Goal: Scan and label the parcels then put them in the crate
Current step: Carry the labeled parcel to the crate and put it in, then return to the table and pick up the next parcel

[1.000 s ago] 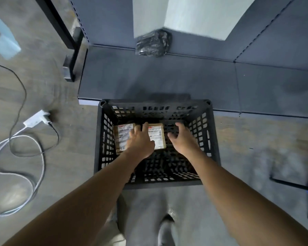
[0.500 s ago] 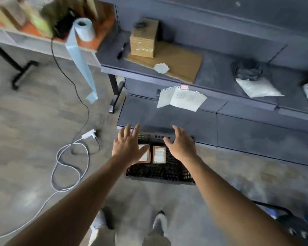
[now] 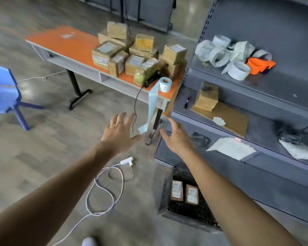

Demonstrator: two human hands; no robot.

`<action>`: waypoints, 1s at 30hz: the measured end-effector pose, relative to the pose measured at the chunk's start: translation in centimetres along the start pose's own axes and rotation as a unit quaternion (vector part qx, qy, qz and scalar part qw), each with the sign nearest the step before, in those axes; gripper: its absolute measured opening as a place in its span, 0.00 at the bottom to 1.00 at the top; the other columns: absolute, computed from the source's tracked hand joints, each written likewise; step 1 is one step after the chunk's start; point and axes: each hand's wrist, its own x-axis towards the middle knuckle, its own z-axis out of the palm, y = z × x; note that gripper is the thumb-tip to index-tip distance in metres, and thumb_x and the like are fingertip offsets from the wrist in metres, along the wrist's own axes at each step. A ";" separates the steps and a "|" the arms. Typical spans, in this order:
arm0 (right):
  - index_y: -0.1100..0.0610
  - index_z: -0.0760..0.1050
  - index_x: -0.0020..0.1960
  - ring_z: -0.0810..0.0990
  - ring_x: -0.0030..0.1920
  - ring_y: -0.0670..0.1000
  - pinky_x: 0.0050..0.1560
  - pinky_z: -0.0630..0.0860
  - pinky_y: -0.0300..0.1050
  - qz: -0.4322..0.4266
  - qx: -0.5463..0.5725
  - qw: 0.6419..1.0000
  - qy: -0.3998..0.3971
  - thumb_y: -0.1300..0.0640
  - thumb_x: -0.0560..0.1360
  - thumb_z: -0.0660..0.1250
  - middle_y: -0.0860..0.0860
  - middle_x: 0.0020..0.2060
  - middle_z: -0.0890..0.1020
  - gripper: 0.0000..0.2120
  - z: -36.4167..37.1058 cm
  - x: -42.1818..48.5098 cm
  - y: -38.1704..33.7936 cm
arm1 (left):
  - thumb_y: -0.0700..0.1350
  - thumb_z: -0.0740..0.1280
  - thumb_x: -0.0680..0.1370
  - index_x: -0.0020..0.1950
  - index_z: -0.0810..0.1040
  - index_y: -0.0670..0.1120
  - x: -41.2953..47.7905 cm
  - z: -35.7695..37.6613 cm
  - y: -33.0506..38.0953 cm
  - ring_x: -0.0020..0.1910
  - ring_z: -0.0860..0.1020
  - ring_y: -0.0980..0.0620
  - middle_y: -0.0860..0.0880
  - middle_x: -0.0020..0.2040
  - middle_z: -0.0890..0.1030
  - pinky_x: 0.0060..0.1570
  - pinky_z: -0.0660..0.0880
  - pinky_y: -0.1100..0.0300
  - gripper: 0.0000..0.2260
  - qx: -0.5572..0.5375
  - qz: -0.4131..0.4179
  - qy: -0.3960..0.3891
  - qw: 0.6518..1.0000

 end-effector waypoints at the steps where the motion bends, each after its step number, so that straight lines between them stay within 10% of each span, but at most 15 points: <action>1: 0.50 0.58 0.77 0.69 0.69 0.57 0.63 0.70 0.53 -0.001 -0.002 1.000 0.007 0.43 0.81 0.60 0.53 0.72 0.66 0.28 0.6 0.6 -2.4 | 0.62 0.65 0.76 0.79 0.54 0.52 0.5 -1.6 -2.3 0.75 0.57 0.41 0.44 0.77 0.58 0.69 0.63 0.45 0.37 -0.006 -0.005 0.002 1.000; 12: 0.49 0.57 0.77 0.68 0.70 0.57 0.65 0.70 0.55 -0.046 0.024 0.998 0.025 0.43 0.81 0.59 0.54 0.73 0.65 0.28 6.1 10.1 -21.2 | 0.62 0.64 0.77 0.78 0.56 0.50 7.8 -12.4 -16.6 0.75 0.56 0.41 0.45 0.76 0.60 0.70 0.62 0.44 0.34 -0.024 -0.033 0.030 0.999; 30: 0.49 0.60 0.76 0.73 0.67 0.56 0.62 0.74 0.54 0.047 0.117 0.990 0.068 0.44 0.81 0.59 0.53 0.72 0.67 0.25 11.4 41.0 -30.5 | 0.61 0.64 0.77 0.78 0.56 0.50 37.7 -17.5 -27.1 0.74 0.59 0.43 0.46 0.74 0.62 0.69 0.63 0.46 0.34 -0.046 0.019 -0.033 0.998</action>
